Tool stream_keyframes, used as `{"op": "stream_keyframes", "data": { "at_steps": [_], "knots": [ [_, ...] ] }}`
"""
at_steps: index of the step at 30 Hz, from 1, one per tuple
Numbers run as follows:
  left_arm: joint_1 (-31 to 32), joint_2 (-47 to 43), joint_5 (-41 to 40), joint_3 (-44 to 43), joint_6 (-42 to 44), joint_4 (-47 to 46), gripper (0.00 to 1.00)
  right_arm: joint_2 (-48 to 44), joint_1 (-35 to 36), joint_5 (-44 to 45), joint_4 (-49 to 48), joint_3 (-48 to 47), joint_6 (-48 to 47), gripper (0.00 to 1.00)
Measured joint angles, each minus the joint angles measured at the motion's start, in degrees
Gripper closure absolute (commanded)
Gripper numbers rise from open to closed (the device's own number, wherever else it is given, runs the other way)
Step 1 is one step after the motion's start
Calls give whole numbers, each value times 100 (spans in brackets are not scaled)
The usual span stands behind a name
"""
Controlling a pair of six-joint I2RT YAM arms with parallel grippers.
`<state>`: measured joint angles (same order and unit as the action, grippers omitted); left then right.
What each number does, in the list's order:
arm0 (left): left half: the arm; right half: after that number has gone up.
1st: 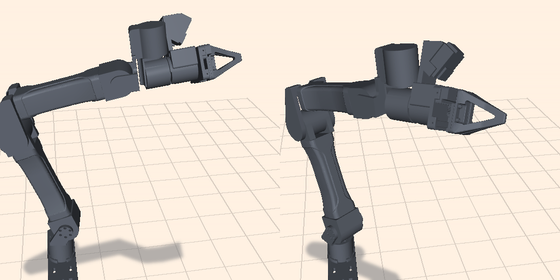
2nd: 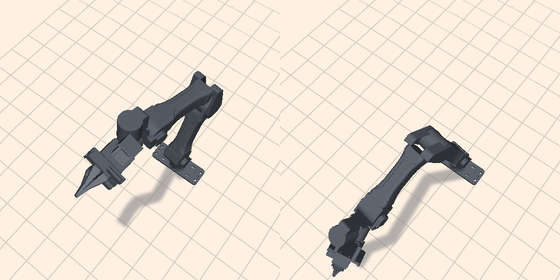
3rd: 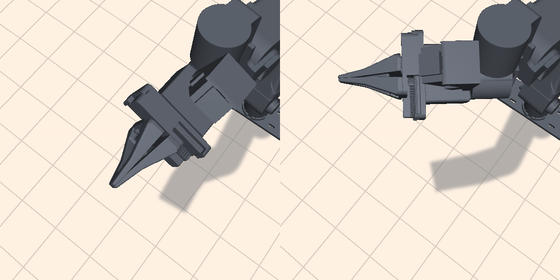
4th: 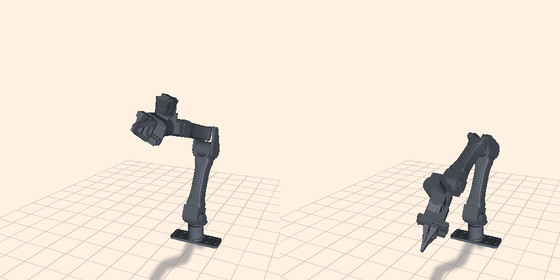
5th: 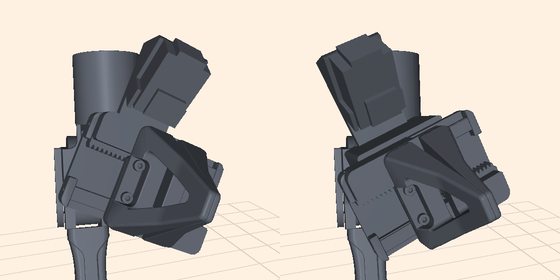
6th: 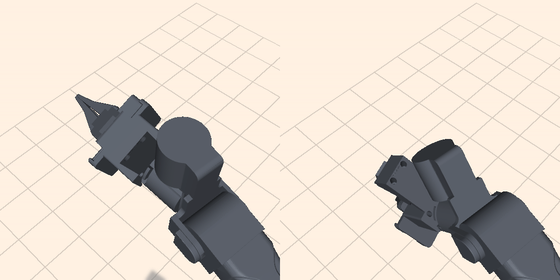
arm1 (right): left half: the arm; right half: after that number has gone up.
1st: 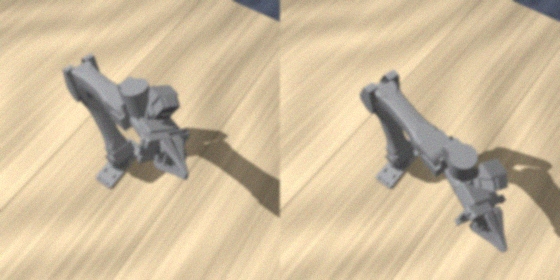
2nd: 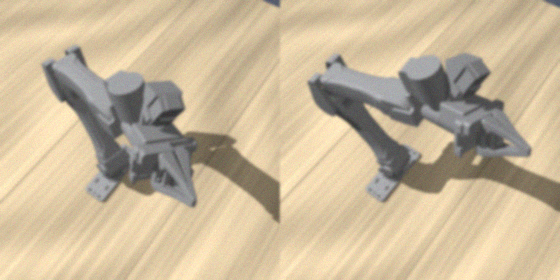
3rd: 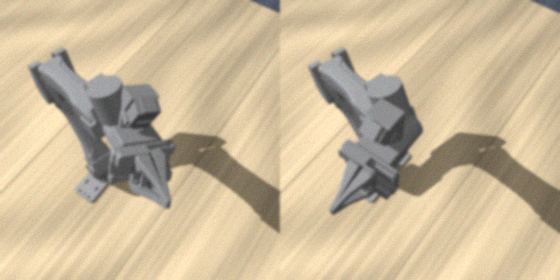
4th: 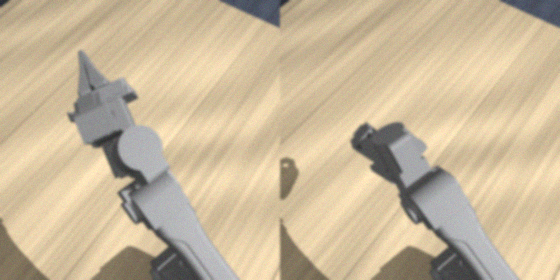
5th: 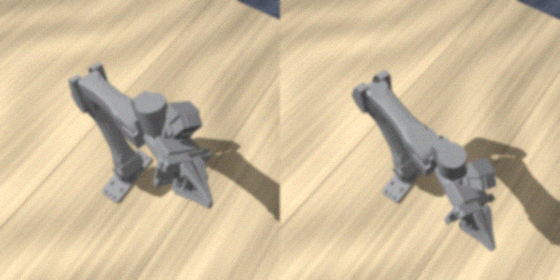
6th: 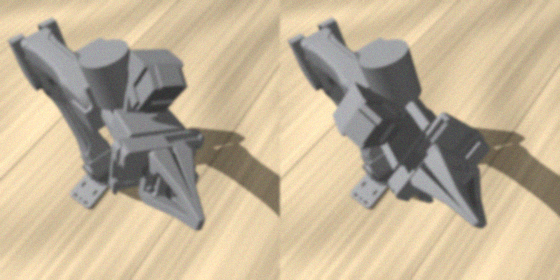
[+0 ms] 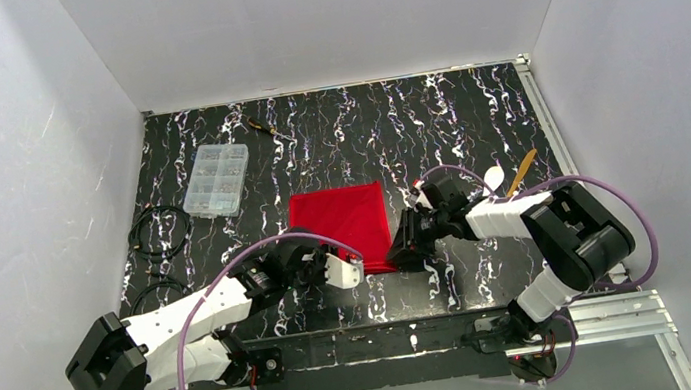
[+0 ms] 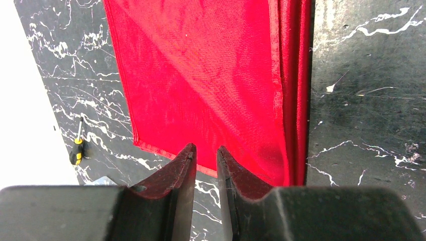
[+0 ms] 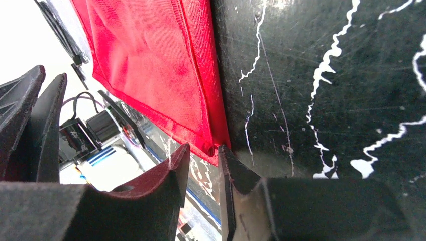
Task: Fold the napkin into a case and place the utensils inside
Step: Pick up the upper triangle-folded napkin from the center of the board.
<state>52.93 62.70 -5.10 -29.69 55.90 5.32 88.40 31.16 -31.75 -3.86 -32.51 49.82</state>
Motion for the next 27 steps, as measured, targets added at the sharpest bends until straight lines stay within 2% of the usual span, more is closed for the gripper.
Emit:
{"op": "stream_keyframes", "data": {
  "at_steps": [5, 19, 27],
  "knots": [
    [0, 0, 0, 0, 4, 0, 79, 83, 4, -68, -234, 101, 120, 70],
    [0, -33, -2, 0, 50, 4, 79, 83, 9, -57, -385, 129, 264, 93],
    [0, -72, 0, 0, 17, 116, 79, -87, 11, -13, -398, 323, 341, 97]
  ]
}}
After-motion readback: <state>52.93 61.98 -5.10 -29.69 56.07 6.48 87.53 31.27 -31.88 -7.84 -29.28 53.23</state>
